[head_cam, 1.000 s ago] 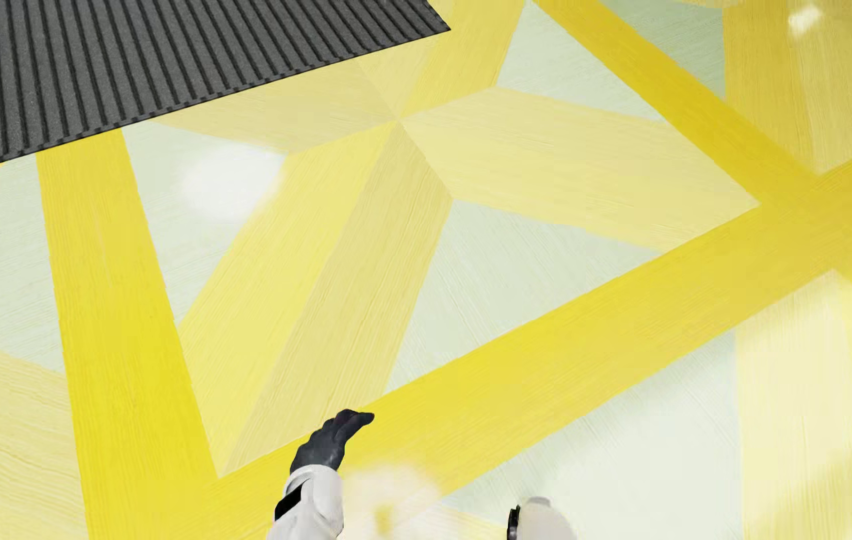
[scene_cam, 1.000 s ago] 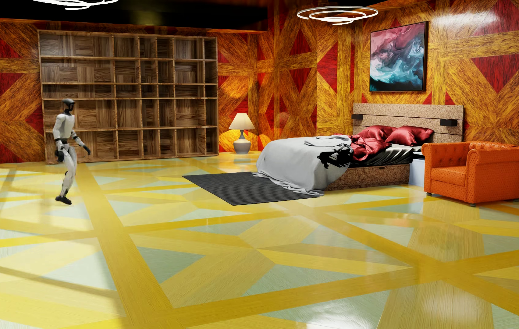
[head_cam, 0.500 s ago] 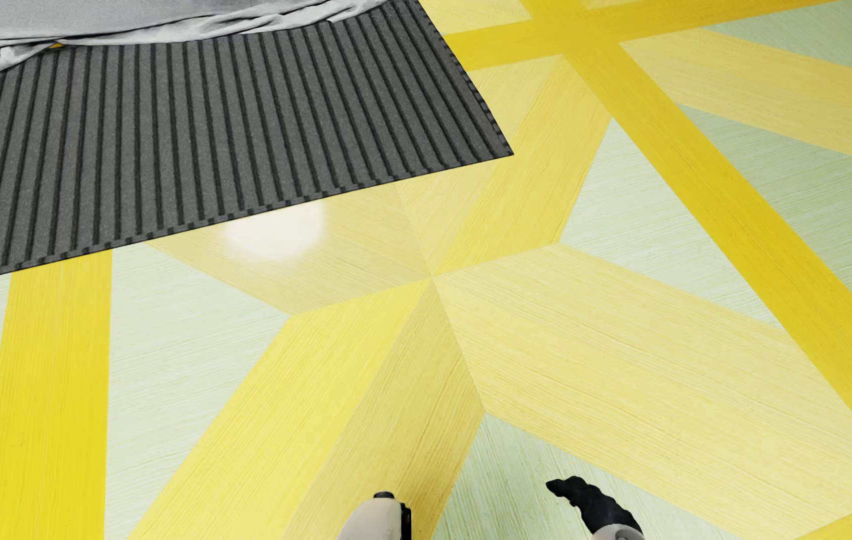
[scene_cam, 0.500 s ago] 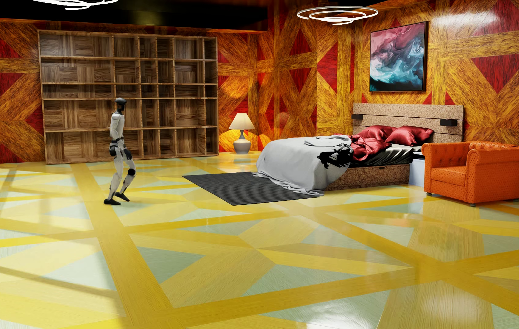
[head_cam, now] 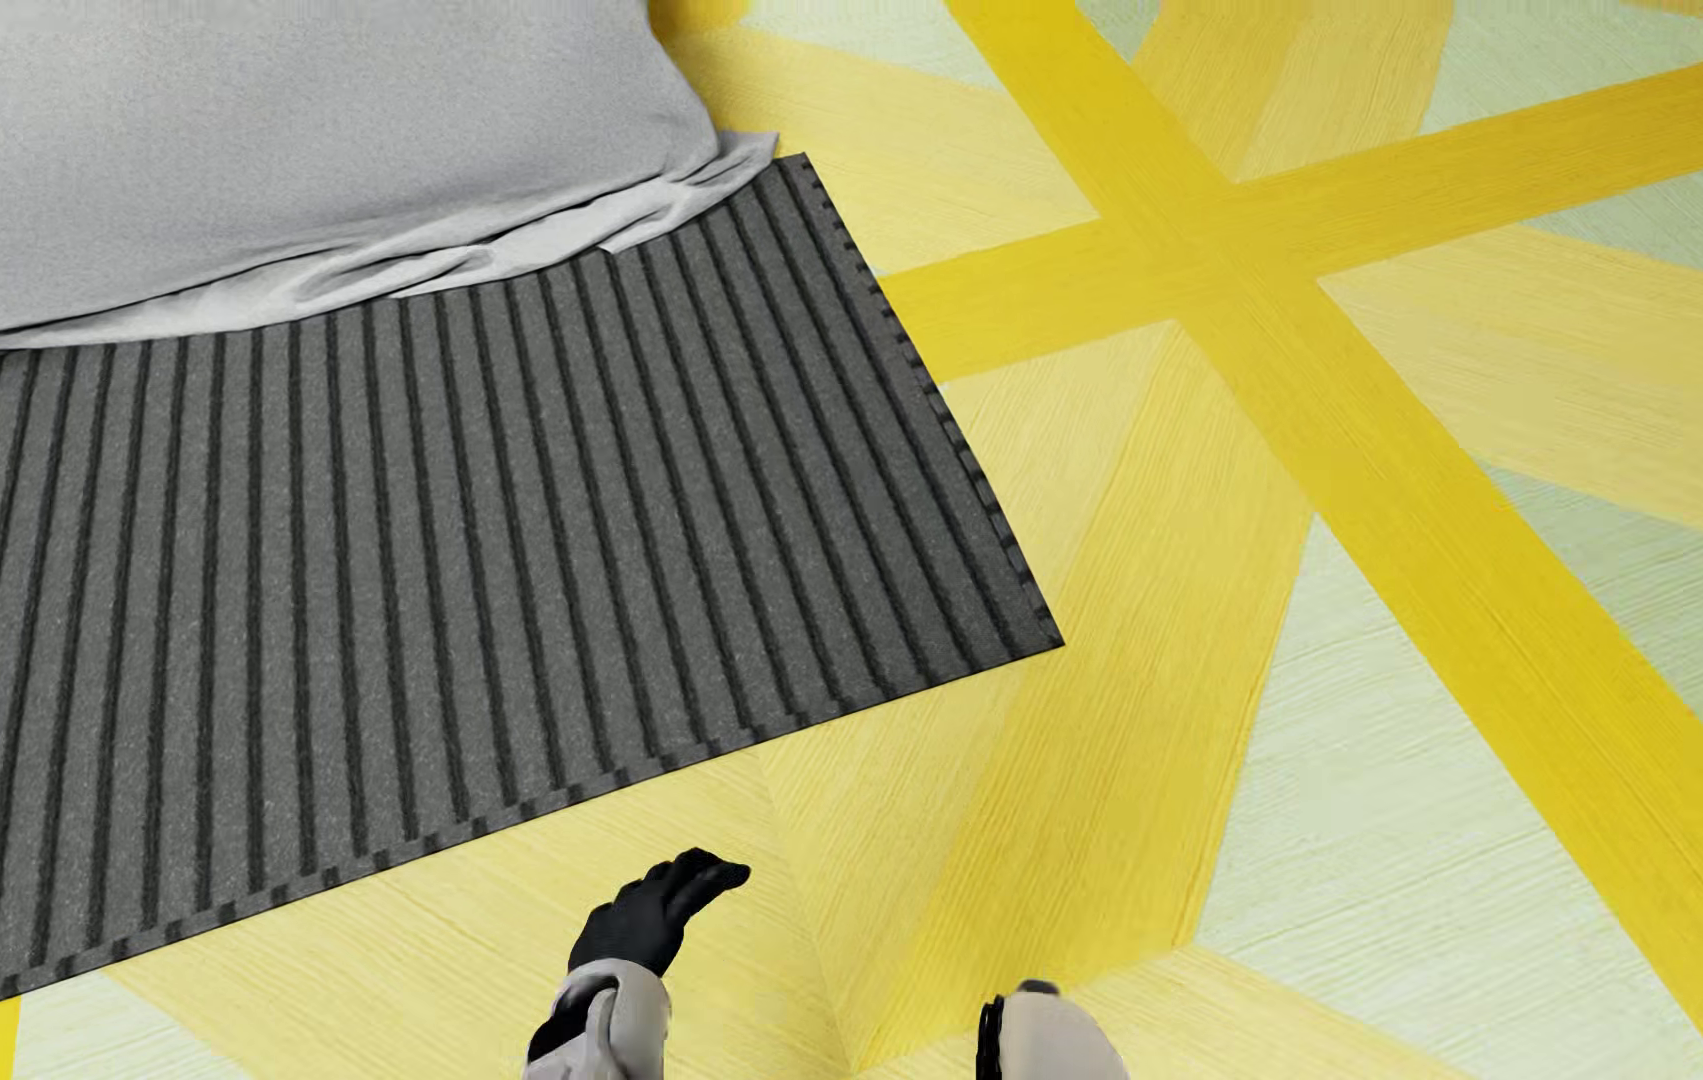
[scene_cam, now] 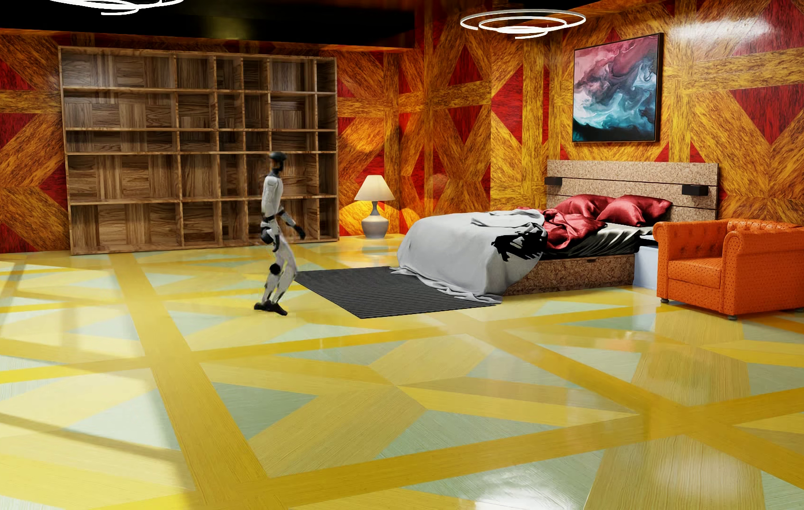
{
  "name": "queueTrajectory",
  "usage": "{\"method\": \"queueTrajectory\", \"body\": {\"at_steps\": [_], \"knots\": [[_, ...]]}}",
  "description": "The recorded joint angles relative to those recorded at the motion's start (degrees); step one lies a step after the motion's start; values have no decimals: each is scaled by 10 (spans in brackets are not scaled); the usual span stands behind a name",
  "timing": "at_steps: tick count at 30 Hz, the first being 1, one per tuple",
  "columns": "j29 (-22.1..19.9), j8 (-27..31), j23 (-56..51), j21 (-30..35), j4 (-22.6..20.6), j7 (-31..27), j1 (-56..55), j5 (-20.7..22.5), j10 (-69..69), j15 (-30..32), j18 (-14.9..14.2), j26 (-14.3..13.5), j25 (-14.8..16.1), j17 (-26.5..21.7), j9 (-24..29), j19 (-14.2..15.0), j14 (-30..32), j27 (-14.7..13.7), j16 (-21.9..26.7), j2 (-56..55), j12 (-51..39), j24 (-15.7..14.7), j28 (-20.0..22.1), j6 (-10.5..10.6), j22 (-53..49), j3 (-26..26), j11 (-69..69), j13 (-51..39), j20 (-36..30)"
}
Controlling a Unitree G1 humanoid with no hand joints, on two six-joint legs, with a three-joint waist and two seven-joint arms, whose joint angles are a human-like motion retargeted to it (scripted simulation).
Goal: Move towards the armchair
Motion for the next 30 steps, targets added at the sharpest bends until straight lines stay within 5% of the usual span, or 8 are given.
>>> {"method": "queueTrajectory", "body": {"at_steps": [2,4,9,12,16,21,24,30], "knots": [[88,-40,11,-3,-11,-39,105,-25,-58,-29,-4,-45,-1,3,-6,-18,-5,-31,0,-47,-73,-26,-3,2,-72,-18,-245,47,-43],[17,-29,-17,-79,6,-80,202,-15,-90,-27,-15,-65,32,29,-12,23,25,-17,19,-43,-129,-21,-3,11,-136,-41,-482,110,-94],[-26,-99,29,-238,93,-117,143,44,318,-3,-124,-24,82,120,-14,-57,330,48,71,-18,-34,-74,-13,73,-173,-75,-196,133,-102],[-77,-136,18,-195,123,-111,-105,101,483,-105,-54,103,-23,100,-11,-66,180,40,57,151,21,-59,-45,108,1,-62,-244,36,-136],[-179,-120,-101,-259,111,-104,-293,159,158,-139,-41,82,75,92,-18,-62,96,-39,110,405,119,20,-202,120,152,-28,-411,-59,-243],[-225,-31,-275,-246,96,-76,-331,108,18,15,-26,147,134,40,-18,-33,176,-50,99,585,227,-40,-115,86,182,33,-372,-88,-83],[-189,14,-244,-221,42,-11,-260,31,146,214,-10,63,135,25,2,45,108,13,69,424,171,-13,-172,33,198,42,-3,-26,-67],[-54,-14,-7,-129,-39,-34,77,-31,-36,-25,0,-46,76,45,-1,-25,-11,47,-2,-19,-23,17,-29,1,-16,1,-50,66,-43]]}}
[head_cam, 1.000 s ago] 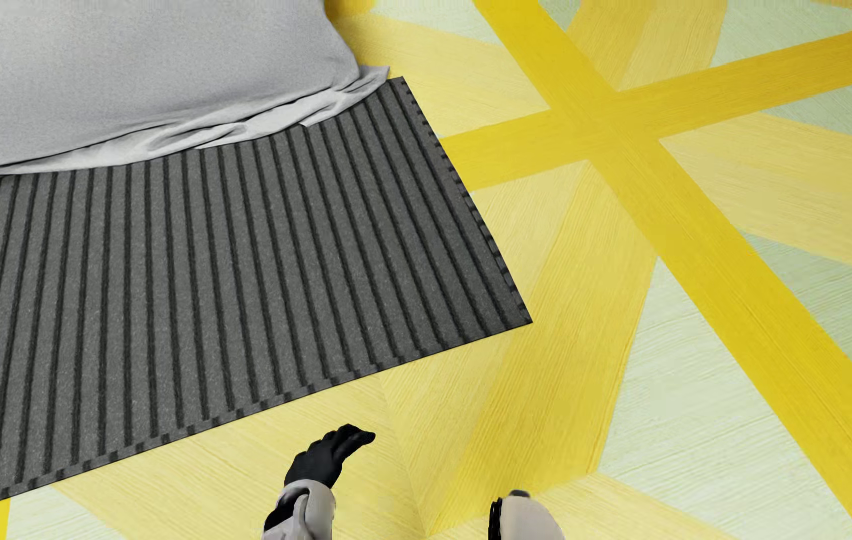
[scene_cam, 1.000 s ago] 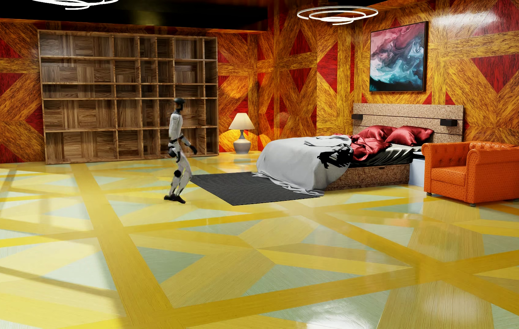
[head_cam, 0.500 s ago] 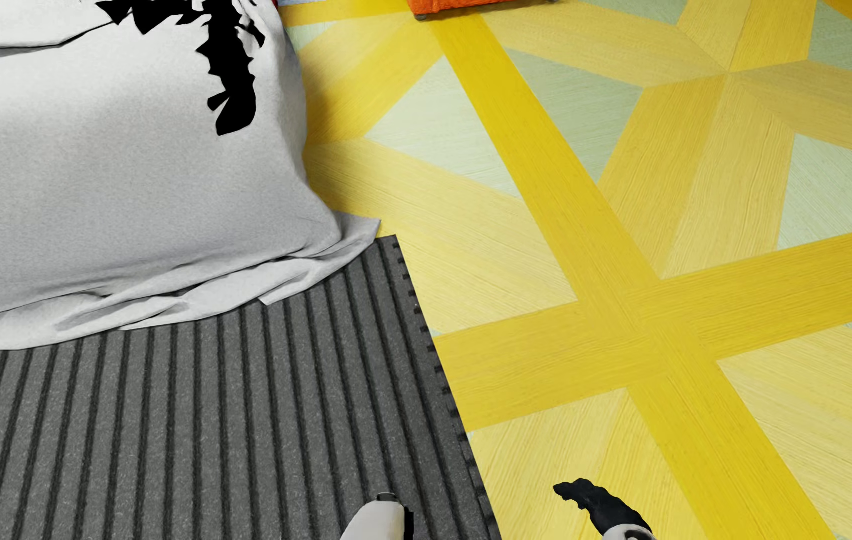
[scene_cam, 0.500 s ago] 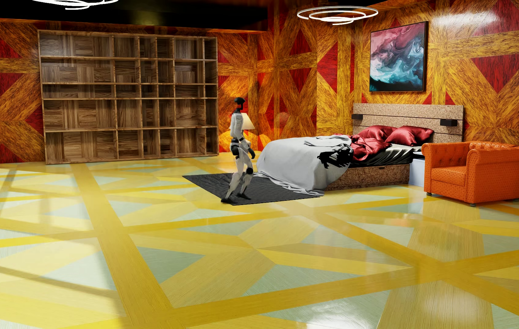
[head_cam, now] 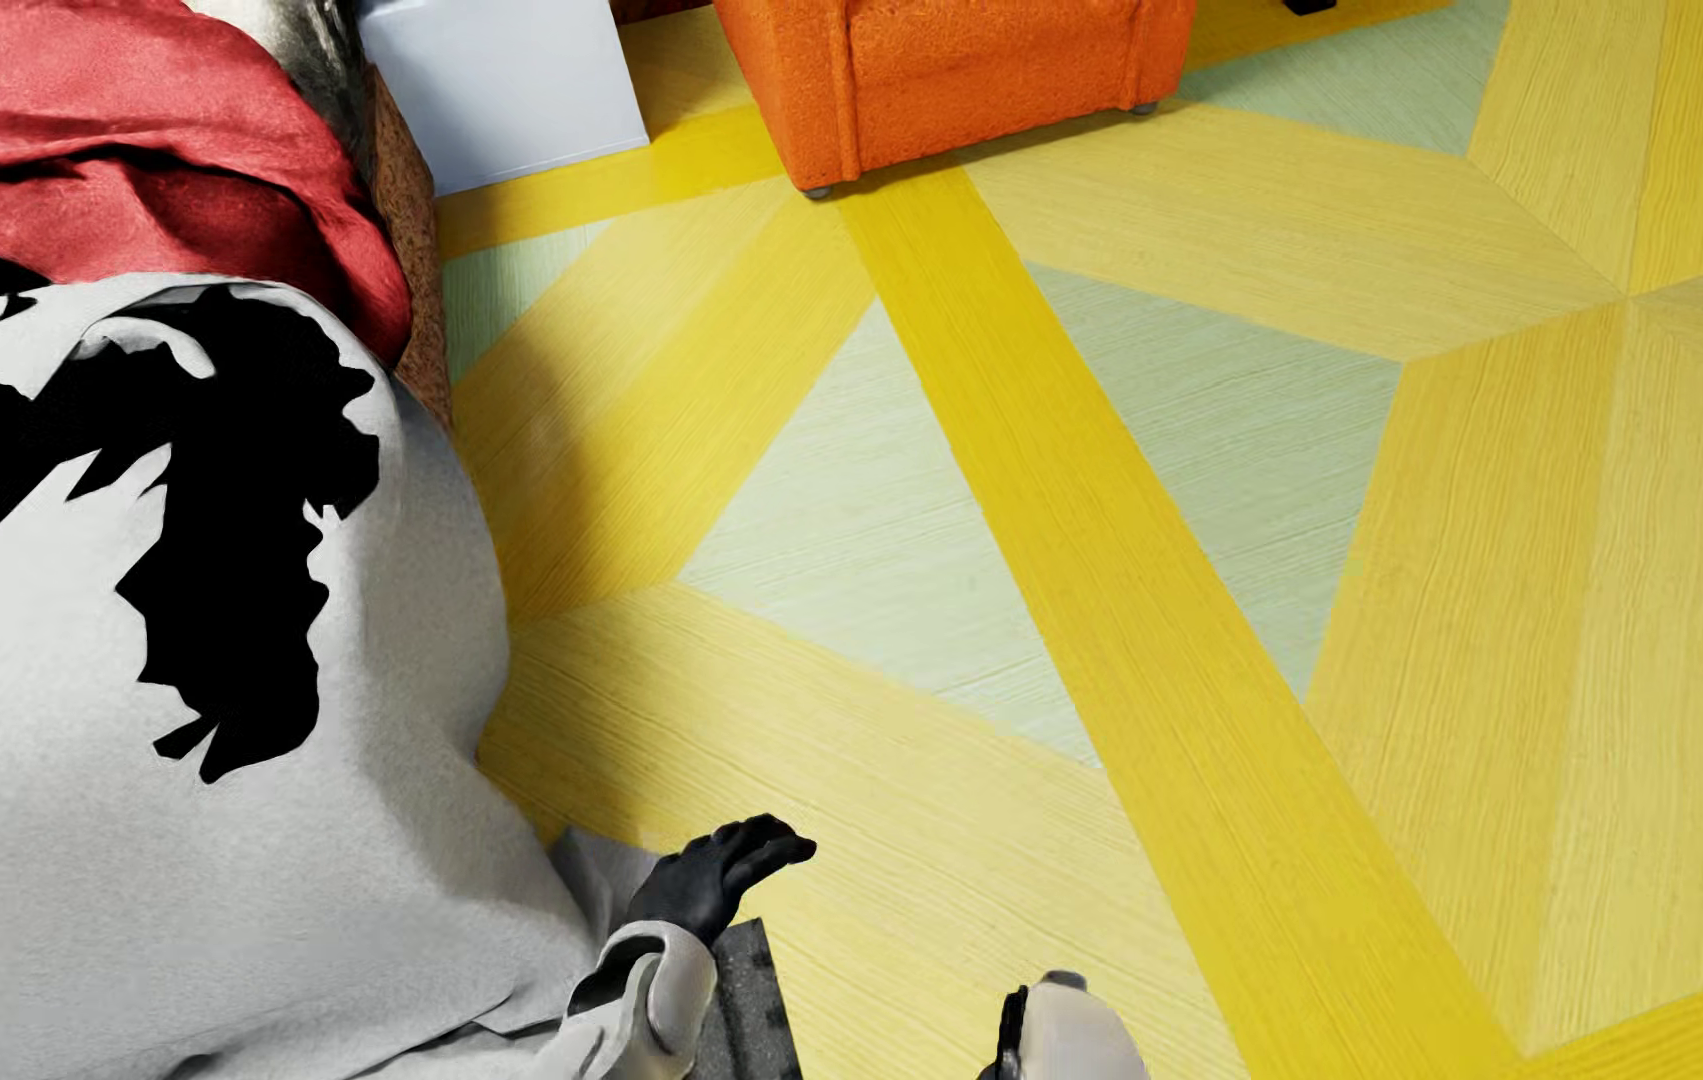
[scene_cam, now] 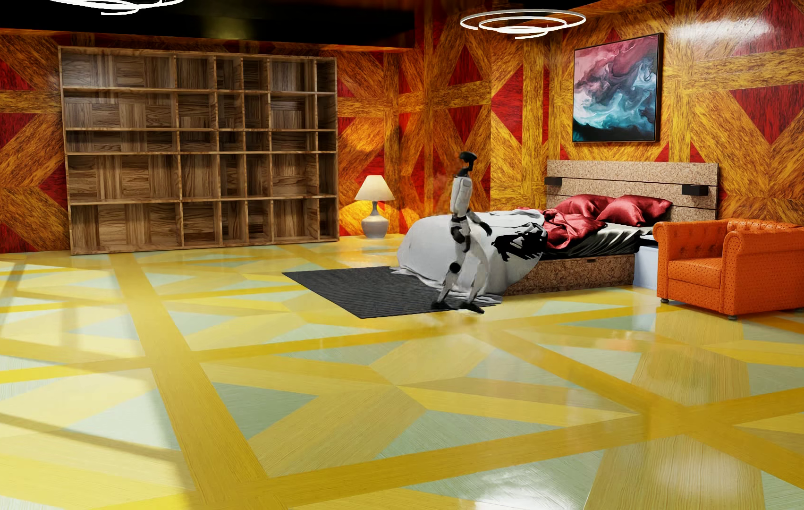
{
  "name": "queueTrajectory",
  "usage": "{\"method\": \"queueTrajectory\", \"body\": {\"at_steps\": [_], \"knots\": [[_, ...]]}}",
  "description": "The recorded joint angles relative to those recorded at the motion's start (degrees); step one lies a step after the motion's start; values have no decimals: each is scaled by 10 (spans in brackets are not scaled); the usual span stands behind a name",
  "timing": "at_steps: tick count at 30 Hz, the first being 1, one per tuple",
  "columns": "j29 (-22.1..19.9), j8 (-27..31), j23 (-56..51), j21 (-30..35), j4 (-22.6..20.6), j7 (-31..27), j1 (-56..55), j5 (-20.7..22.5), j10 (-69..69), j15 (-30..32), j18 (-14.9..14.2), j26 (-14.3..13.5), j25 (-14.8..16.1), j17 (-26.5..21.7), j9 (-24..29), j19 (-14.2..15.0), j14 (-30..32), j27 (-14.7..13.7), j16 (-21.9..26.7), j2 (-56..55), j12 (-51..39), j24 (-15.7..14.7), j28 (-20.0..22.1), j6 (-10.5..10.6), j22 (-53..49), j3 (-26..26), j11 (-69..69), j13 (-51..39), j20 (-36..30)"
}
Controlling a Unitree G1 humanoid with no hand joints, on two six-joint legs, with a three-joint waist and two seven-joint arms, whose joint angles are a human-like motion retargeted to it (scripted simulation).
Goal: Move towards the armchair
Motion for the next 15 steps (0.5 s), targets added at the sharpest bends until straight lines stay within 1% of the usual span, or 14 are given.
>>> {"method": "queueTrajectory", "body": {"at_steps": [2,3,4,5,6,7,8,9,10,11,12,13,14,15], "knots": [[-5,-18,-8,-21,10,-41,94,6,-43,0,-3,-40,23,16,-6,13,4,-31,7,-40,-70,-12,15,7,-95,-20,-263,51,-20],[-22,-9,-4,-23,25,-60,135,21,-48,0,-8,-50,22,25,-9,32,24,-35,11,-37,-91,-25,28,14,-132,-30,-378,69,-22],[-30,-15,11,-18,42,-71,166,30,-31,17,-15,-50,8,34,-13,42,62,-26,17,-32,-96,-41,41,23,-160,-39,-412,80,-21],[-20,-37,32,-11,61,-79,182,39,17,68,-33,-42,-11,44,-15,22,122,-14,29,-37,-87,-57,50,36,-182,-46,-356,83,-18],[0,-58,51,-8,79,-87,172,53,108,113,-78,-29,-23,54,-13,-6,207,-9,46,-45,-70,-69,53,52,-197,-51,-269,76,-15],[14,-75,62,-15,93,-92,130,71,237,90,-127,-10,-28,62,-9,-28,297,-11,62,-40,-50,-73,53,69,-200,-54,-192,60,-12],[11,-93,61,-29,105,-96,57,90,367,38,-159,16,-29,67,-3,-45,328,-12,69,-19,-32,-73,51,85,-180,-57,-148,35,-13],[-16,-109,43,-49,116,-100,-33,108,467,-7,-137,50,-32,72,2,-50,289,-6,69,21,-19,-73,41,98,-134,-58,-142,8,-19],[-64,-123,13,-73,131,-100,-123,127,520,-36,-116,84,-32,77,5,-53,240,0,67,75,-11,-71,14,108,-68,-57,-162,-18,-33],[-117,-128,-20,-97,148,-93,-203,146,522,-55,-87,106,-22,83,5,-51,203,-2,69,138,-2,-61,-29,115,7,-55,-201,-43,-54],[-154,-125,-48,-114,165,-79,-267,165,482,-66,-64,112,-2,87,5,-50,168,-16,75,202,12,-41,-82,119,78,-50,-245,-70,-84],[-167,-113,-69,-121,179,-59,-317,181,409,-70,-53,103,20,85,3,-48,139,-41,84,261,32,-14,-136,120,137,-43,-284,-99,-116],[-159,-95,-92,-113,193,-35,-353,194,308,-71,-39,83,32,77,0,-45,121,-66,96,316,56,9,-186,120,174,-34,-316,-133,-138],[-148,-72,-121,-91,202,-15,-372,202,181,-66,-41,67,34,64,-4,-42,109,-88,104,368,86,20,-221,120,190,-24,-345,-168,-142]]}}
